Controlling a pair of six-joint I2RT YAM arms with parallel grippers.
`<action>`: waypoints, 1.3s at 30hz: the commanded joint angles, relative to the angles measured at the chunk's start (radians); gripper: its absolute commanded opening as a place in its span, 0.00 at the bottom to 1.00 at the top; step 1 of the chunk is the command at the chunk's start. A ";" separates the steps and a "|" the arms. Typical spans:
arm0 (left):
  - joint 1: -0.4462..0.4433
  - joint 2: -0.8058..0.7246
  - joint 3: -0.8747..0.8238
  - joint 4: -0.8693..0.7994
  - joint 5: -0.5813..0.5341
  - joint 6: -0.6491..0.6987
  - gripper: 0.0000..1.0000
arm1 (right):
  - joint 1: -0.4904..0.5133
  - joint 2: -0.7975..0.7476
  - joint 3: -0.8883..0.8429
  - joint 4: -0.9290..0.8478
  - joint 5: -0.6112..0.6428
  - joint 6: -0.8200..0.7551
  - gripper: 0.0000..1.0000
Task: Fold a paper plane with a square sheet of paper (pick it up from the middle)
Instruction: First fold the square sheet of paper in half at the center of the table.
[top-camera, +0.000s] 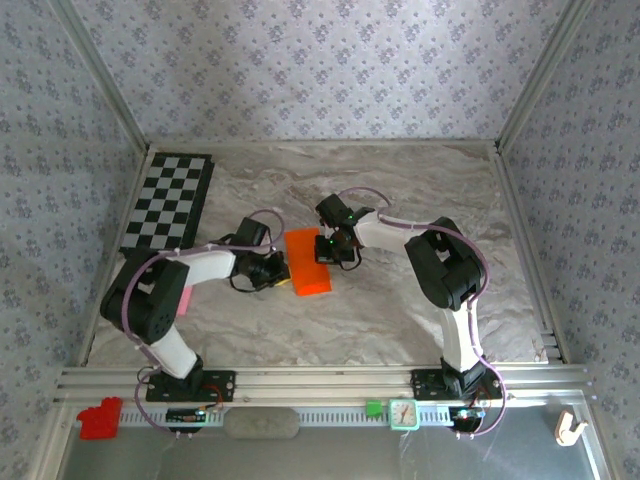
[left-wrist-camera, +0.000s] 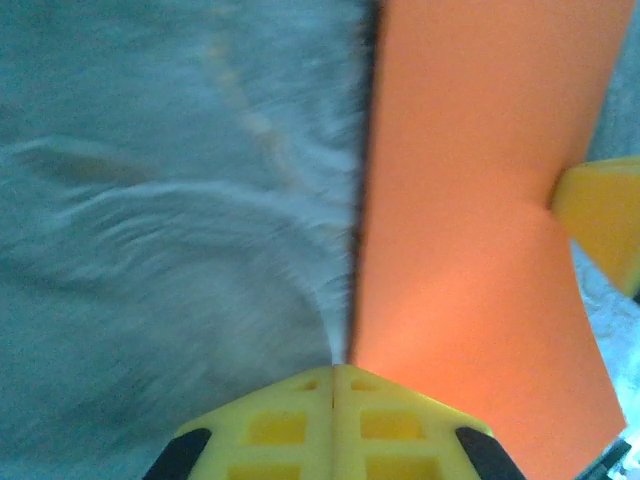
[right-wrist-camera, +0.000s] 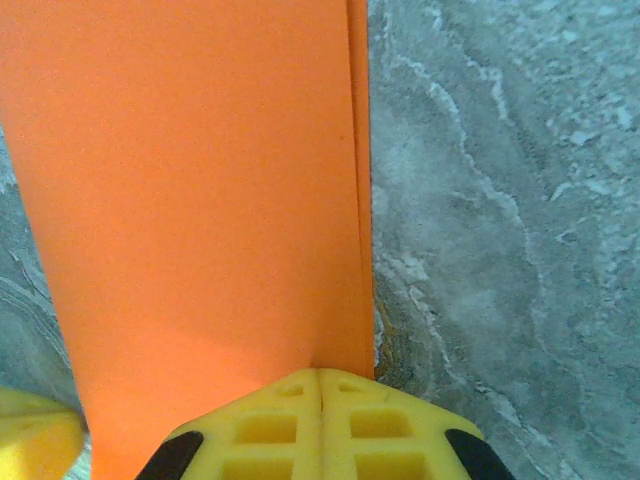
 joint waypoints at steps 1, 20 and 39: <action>0.006 -0.084 0.010 -0.067 -0.032 0.003 0.05 | -0.018 0.155 -0.123 -0.244 0.217 0.004 0.04; -0.089 0.118 0.079 -0.083 -0.013 -0.077 0.04 | -0.015 0.154 -0.127 -0.236 0.212 0.006 0.04; -0.083 -0.102 0.027 -0.020 0.062 -0.140 0.05 | -0.023 0.159 -0.129 -0.227 0.207 0.007 0.04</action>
